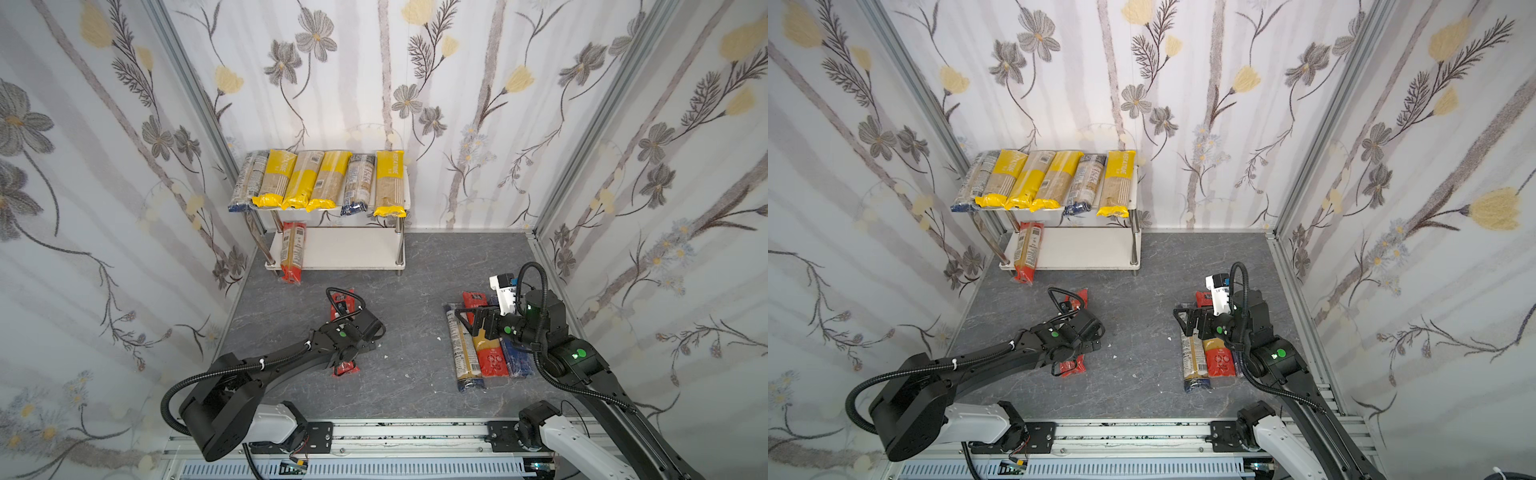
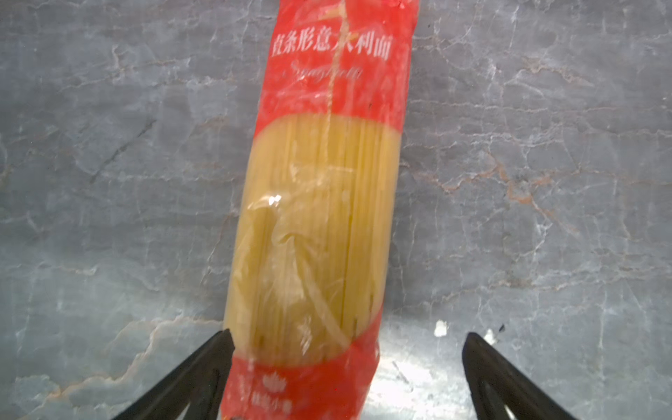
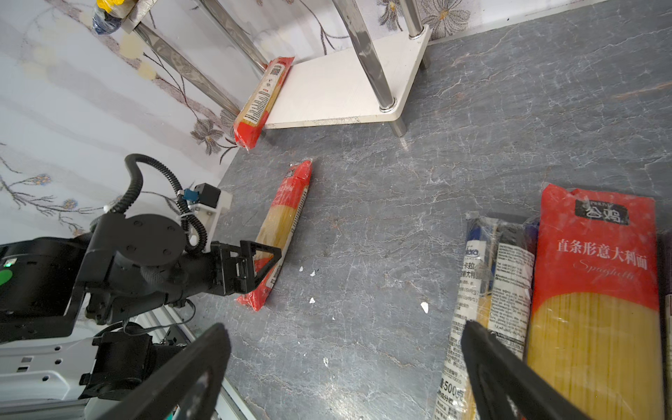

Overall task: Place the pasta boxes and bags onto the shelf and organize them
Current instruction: 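Close the left gripper on the red pack and lift it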

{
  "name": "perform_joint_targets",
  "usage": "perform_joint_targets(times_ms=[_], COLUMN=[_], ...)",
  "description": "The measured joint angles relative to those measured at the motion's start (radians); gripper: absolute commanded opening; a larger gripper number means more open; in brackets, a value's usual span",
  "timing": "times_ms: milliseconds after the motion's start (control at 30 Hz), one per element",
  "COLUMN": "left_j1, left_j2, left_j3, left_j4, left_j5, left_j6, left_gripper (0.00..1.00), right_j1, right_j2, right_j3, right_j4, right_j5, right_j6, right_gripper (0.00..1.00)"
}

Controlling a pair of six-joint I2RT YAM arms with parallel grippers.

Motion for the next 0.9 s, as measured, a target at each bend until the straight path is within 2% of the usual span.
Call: perform_joint_targets(times_ms=[233,567,800,900], left_j1=[-0.079,-0.137,-0.138,-0.138], left_j2=[-0.071,-0.004,0.011,0.013], left_j3=[-0.105,-0.165,-0.208,-0.213], left_j4=[-0.02,0.065,0.14,0.159], left_j5=[-0.035,-0.08,-0.124,-0.135], left_j6=[-0.111,-0.142,-0.145,-0.134], left_gripper=[1.0,0.99,0.85,0.71], right_j1=[0.06,0.151,0.183,0.194], right_j2=[-0.001,-0.012,-0.027,-0.027], right_j3=[0.0,0.0,0.0,0.0], right_j4=[0.001,0.0,-0.005,-0.012], right_j5=[0.035,0.114,0.153,0.175], right_j6=[0.024,0.071,0.095,0.105], right_gripper=[1.0,1.0,1.0,1.0])
